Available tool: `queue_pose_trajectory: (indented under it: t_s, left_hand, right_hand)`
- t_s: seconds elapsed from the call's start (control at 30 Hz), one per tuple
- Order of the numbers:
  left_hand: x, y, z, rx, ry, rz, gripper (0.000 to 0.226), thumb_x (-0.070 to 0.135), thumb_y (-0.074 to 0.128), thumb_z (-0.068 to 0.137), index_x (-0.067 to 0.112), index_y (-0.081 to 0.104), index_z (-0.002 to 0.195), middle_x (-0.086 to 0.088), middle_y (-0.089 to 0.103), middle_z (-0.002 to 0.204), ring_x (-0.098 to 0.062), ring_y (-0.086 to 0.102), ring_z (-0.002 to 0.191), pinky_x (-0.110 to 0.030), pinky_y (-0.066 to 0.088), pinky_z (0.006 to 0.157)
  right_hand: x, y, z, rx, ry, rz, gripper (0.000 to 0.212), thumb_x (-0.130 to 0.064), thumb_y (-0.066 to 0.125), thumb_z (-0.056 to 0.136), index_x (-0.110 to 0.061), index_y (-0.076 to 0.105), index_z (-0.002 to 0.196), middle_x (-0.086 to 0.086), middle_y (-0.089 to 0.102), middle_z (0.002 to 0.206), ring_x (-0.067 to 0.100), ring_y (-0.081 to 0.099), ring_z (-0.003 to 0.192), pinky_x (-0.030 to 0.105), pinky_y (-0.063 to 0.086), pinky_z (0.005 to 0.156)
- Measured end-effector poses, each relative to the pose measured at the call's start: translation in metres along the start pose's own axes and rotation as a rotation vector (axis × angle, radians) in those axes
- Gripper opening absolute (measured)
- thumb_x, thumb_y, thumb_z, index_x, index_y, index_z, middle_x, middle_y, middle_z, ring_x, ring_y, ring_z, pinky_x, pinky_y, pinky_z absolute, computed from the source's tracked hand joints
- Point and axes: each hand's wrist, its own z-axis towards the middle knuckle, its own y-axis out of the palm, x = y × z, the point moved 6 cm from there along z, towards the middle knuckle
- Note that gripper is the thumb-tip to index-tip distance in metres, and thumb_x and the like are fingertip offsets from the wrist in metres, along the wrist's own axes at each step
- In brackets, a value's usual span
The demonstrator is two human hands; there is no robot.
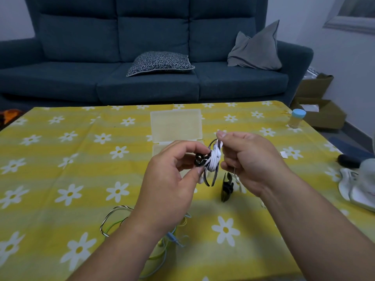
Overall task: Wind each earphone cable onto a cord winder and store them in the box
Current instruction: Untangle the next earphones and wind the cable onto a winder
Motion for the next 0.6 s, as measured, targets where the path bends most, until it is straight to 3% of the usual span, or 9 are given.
queue_pose_trajectory:
  t_s: [0.17, 0.23, 0.33, 0.43, 0.6]
  left_hand:
    - [0.001, 0.004, -0.001, -0.065, -0.014, -0.040, 0.035, -0.016, 0.062, 0.083, 0.014, 0.069, 0.098, 0.000, 0.072, 0.096, -0.016, 0.069, 0.088, -0.022, 0.052, 0.072]
    - [0.002, 0.004, -0.001, -0.064, -0.021, -0.057, 0.035, -0.016, 0.062, 0.084, 0.014, 0.070, 0.099, 0.000, 0.073, 0.096, -0.017, 0.069, 0.088, -0.024, 0.053, 0.073]
    - [0.000, 0.002, -0.001, -0.023, -0.031, -0.062, 0.037, -0.017, 0.063, 0.083, 0.017, 0.070, 0.098, 0.000, 0.074, 0.095, -0.018, 0.071, 0.089, -0.028, 0.054, 0.077]
    - [-0.002, -0.007, 0.002, 0.077, -0.020, 0.010, 0.039, -0.015, 0.064, 0.082, 0.019, 0.071, 0.098, 0.002, 0.075, 0.093, -0.016, 0.071, 0.087, -0.031, 0.057, 0.077]
    - [-0.003, -0.019, 0.003, 0.225, 0.018, 0.214, 0.042, -0.009, 0.066, 0.084, 0.029, 0.068, 0.100, 0.005, 0.071, 0.097, -0.009, 0.068, 0.087, -0.017, 0.052, 0.075]
  right_hand:
    - [0.005, 0.004, 0.001, -0.070, 0.067, 0.050, 0.015, -0.018, 0.063, 0.093, -0.008, 0.065, 0.083, -0.002, 0.029, 0.050, 0.012, 0.021, 0.043, 0.029, 0.035, 0.055]
    - [0.011, 0.007, 0.000, -0.123, 0.147, 0.103, 0.019, -0.011, 0.058, 0.094, -0.011, 0.067, 0.078, -0.003, 0.028, 0.049, 0.010, 0.020, 0.041, 0.027, 0.033, 0.053]
    - [0.027, 0.018, -0.005, -0.220, 0.261, 0.114, 0.043, 0.000, 0.049, 0.093, -0.017, 0.066, 0.057, -0.001, 0.027, 0.051, 0.009, 0.017, 0.043, 0.023, 0.028, 0.049]
    - [0.036, 0.028, -0.008, -0.288, 0.298, 0.043, 0.049, -0.006, 0.049, 0.096, -0.018, 0.064, 0.051, -0.001, 0.023, 0.056, 0.014, 0.007, 0.055, 0.026, 0.023, 0.052]
    - [0.042, 0.041, -0.017, -0.429, 0.298, -0.156, 0.034, -0.021, 0.048, 0.101, -0.014, 0.065, 0.073, -0.003, 0.028, 0.058, 0.010, 0.020, 0.046, 0.022, 0.036, 0.049]
